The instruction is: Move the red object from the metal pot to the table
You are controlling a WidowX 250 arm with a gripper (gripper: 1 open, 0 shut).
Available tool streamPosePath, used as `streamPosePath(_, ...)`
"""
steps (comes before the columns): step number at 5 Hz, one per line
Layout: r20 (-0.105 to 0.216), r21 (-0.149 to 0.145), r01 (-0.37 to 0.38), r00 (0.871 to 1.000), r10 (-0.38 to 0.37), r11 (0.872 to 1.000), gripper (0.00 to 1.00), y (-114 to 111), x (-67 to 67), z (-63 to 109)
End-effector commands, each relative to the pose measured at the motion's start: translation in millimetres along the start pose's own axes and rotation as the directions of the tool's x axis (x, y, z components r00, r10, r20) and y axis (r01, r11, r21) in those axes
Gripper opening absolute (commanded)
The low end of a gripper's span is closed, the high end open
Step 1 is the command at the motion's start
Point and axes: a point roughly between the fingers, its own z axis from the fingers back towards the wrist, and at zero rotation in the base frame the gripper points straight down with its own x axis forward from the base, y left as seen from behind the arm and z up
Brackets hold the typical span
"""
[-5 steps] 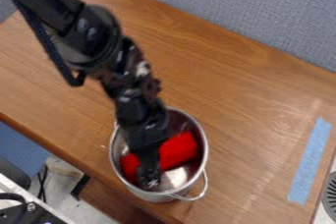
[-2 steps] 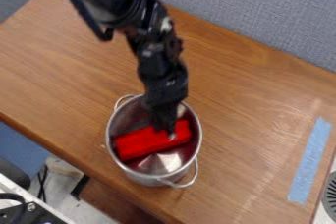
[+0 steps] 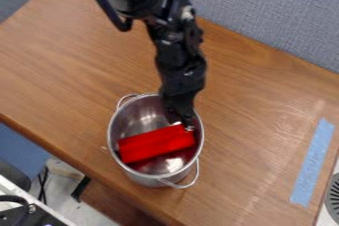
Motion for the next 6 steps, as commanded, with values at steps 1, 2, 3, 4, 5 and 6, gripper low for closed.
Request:
streamPosePath(1,0.019,0.012,0.130,0.991,-0.130,0.992,0.00,-17,13.0,-0.2)
streamPosePath(2,0.008,0.004,0.265,0.964,-0.265,0.964,0.00,-39,25.1,-10.3)
streamPosePath(3,0.023,0.012,0.175,0.984,-0.175,0.985,0.00,-19,15.0,-21.7)
streamPosePath(4,0.036,0.009,0.078,0.996,-0.078,0.997,0.00,0,-1.6,-33.2)
streamPosePath(5,0.030,0.000,0.131,0.991,-0.131,0.991,0.00,-23,7.1,-24.8)
streamPosePath(6,0.016,0.000,0.186,0.982,-0.186,0.983,0.00,-46,17.3,-19.4)
